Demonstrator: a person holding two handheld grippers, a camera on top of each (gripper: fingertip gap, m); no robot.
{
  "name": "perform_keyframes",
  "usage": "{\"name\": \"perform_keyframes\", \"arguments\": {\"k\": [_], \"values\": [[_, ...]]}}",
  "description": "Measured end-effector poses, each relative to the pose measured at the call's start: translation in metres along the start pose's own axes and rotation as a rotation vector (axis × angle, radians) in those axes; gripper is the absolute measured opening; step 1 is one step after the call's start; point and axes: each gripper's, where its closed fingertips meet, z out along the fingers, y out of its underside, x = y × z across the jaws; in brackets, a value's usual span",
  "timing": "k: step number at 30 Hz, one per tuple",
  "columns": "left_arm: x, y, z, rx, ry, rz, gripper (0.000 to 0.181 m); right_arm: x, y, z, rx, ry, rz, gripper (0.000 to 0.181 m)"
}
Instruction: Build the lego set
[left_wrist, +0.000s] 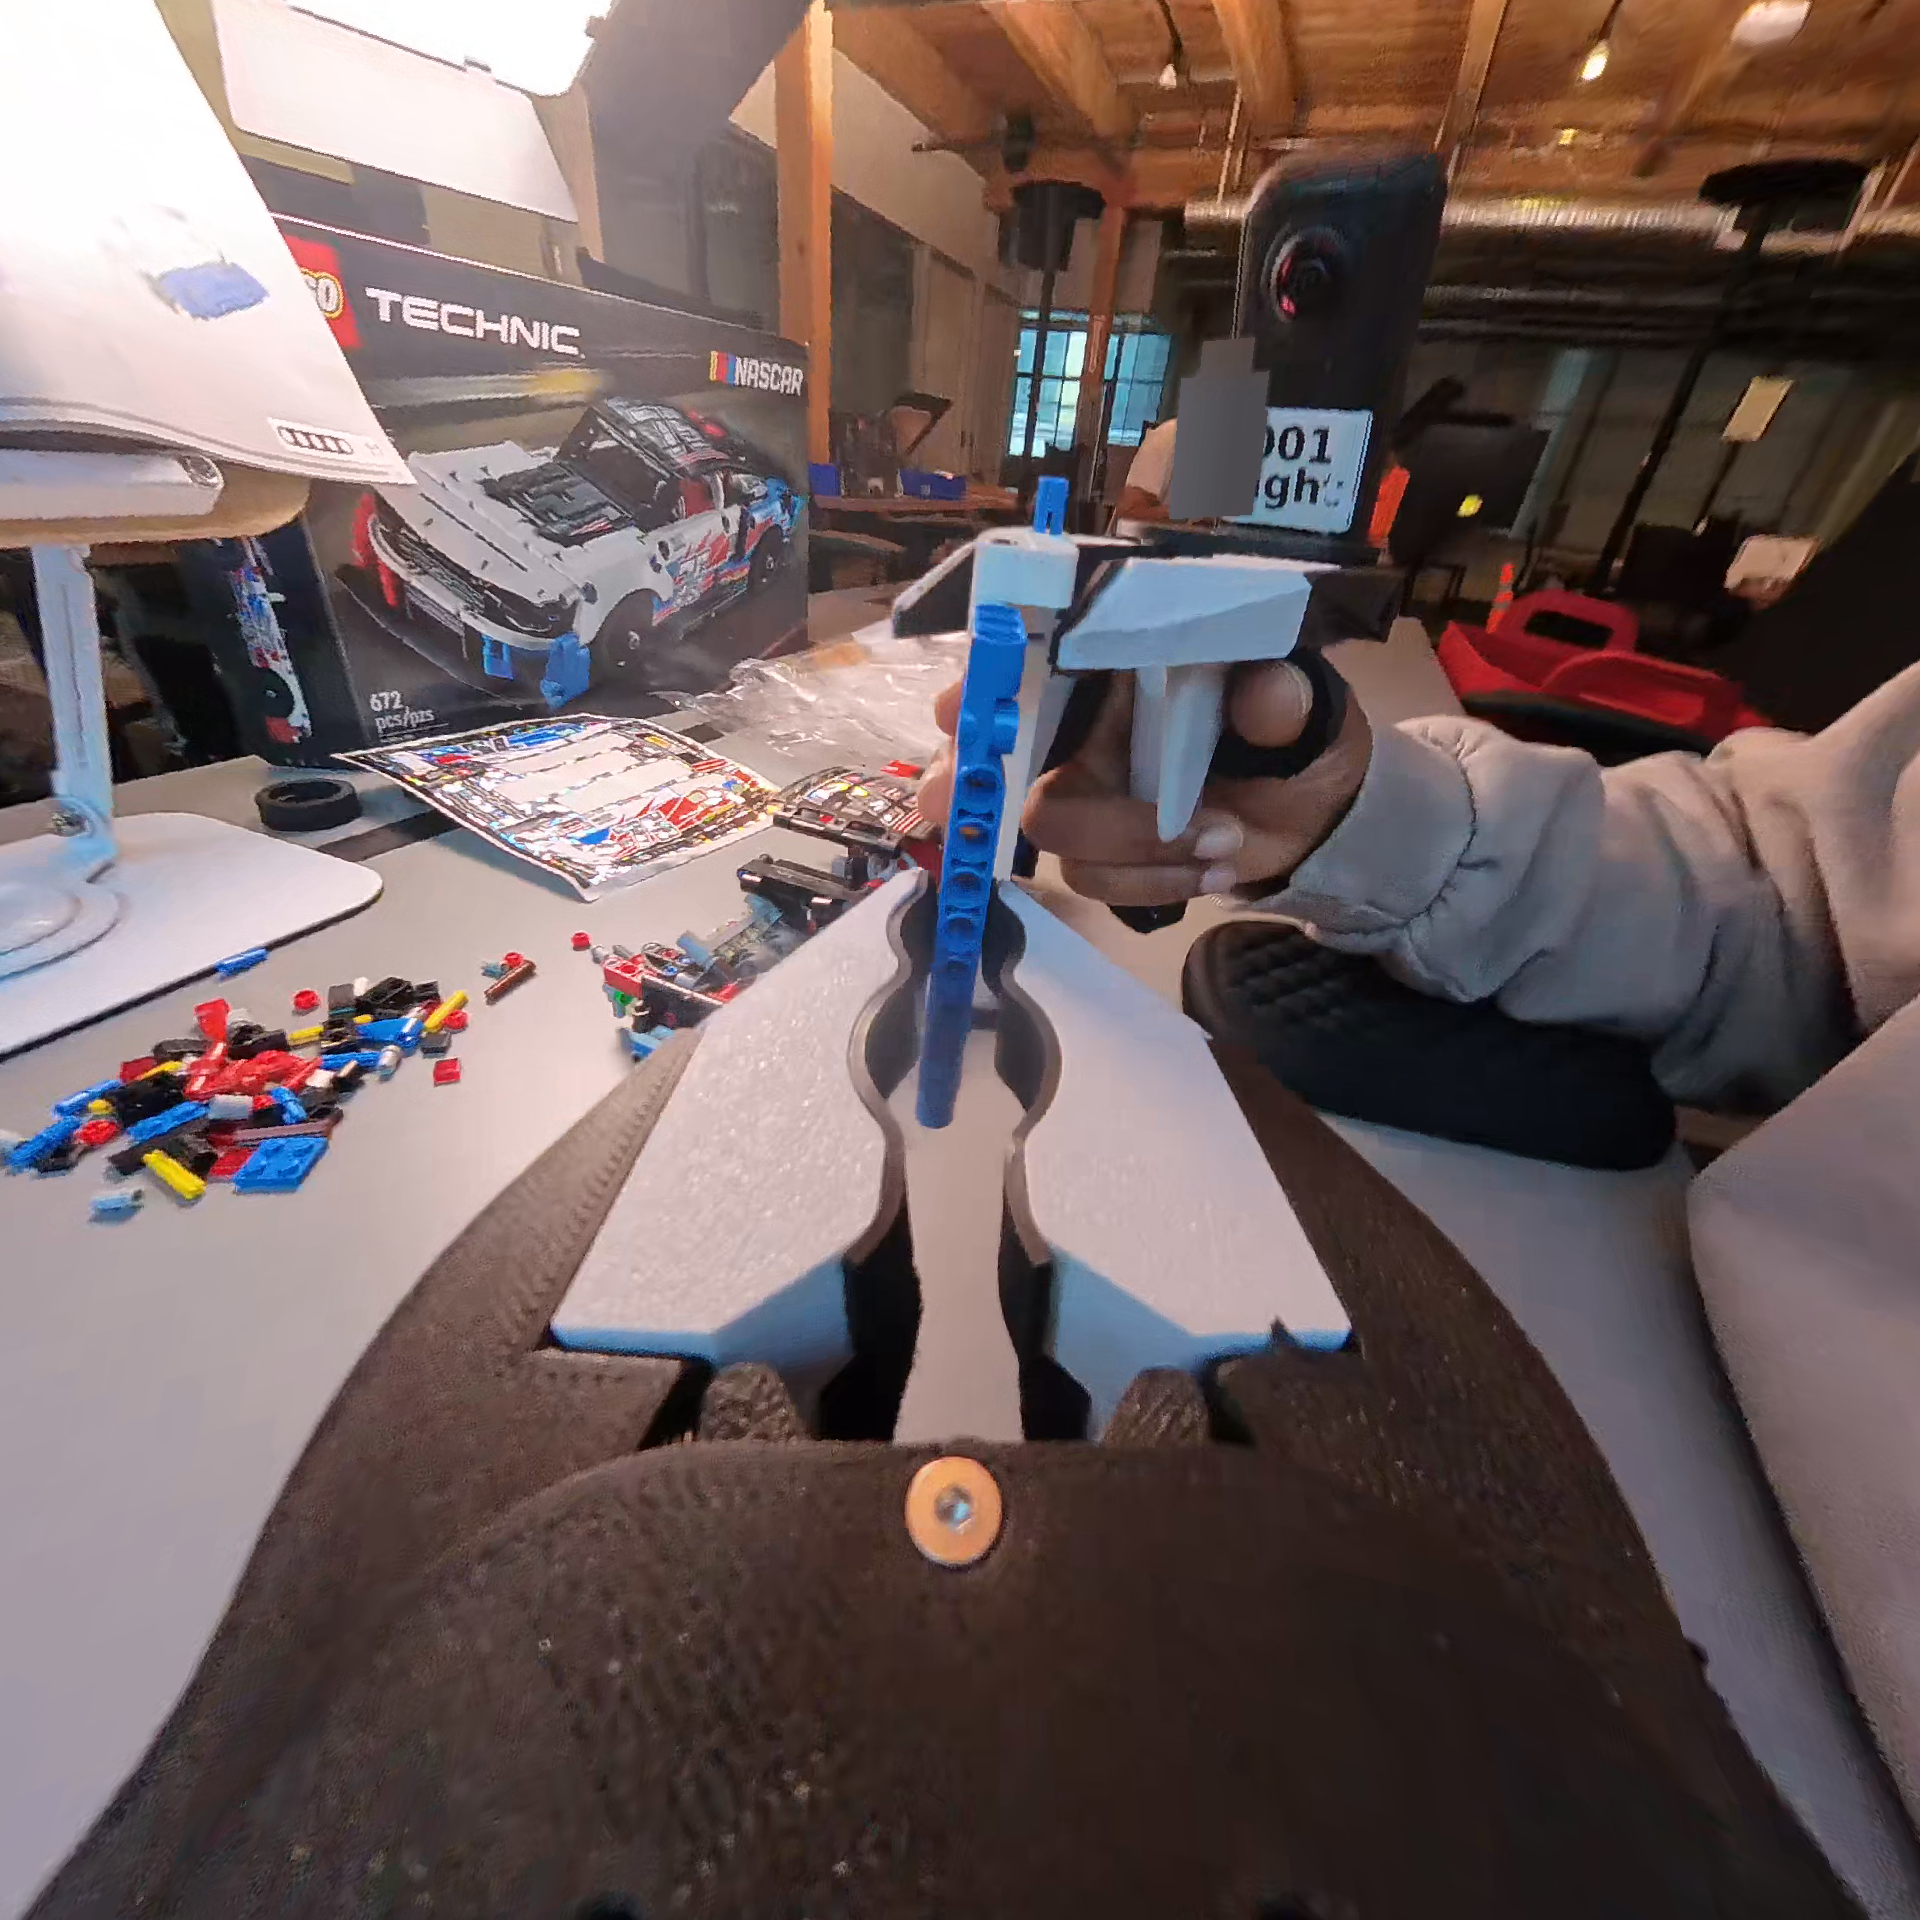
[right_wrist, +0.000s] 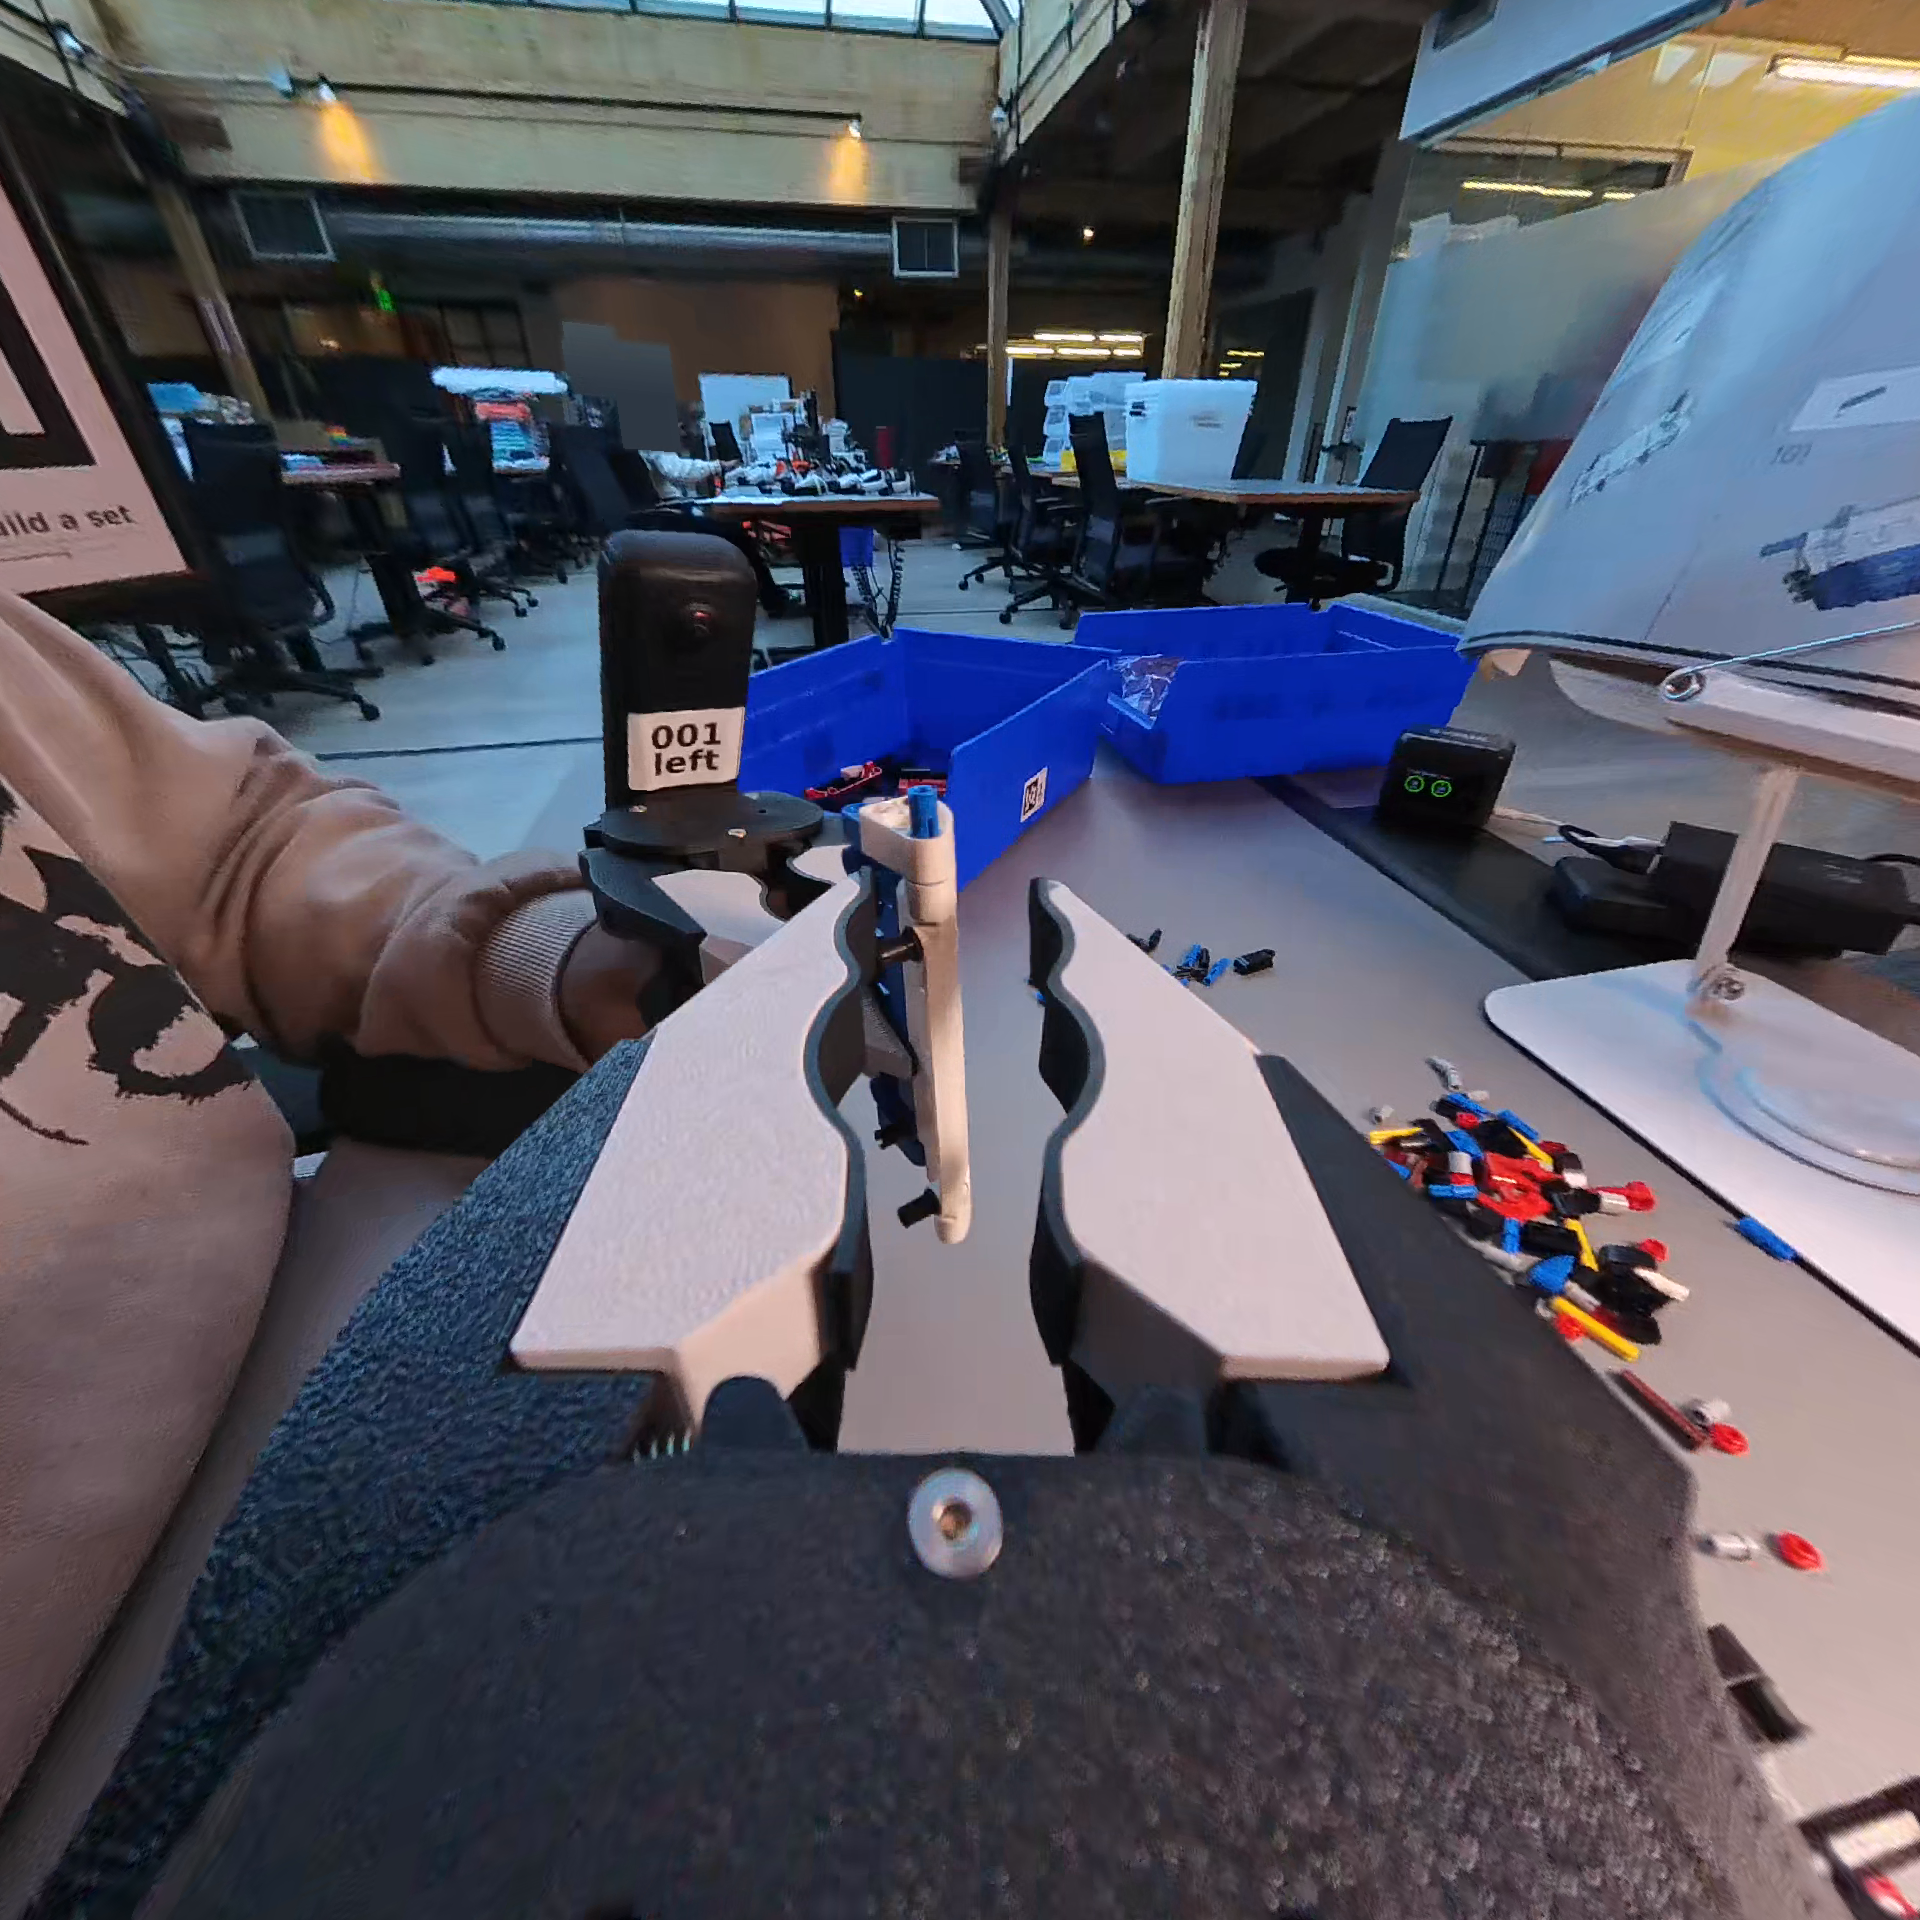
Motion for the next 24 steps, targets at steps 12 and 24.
{"name": "perform_keyframes", "arguments": {"k": [12, 24], "values": [[-0.014, -0.023, -0.018, 0.175, 0.059, -0.327, 0.005, 0.002, 0.025, 0.023, -0.224, 0.011, 0.012, 0.004], [0.002, 0.008, -0.023, -0.105, 0.230, -0.364, 0.021, -0.020, 0.077, -0.020, -0.932, -0.402, 0.306, 0.004]]}}
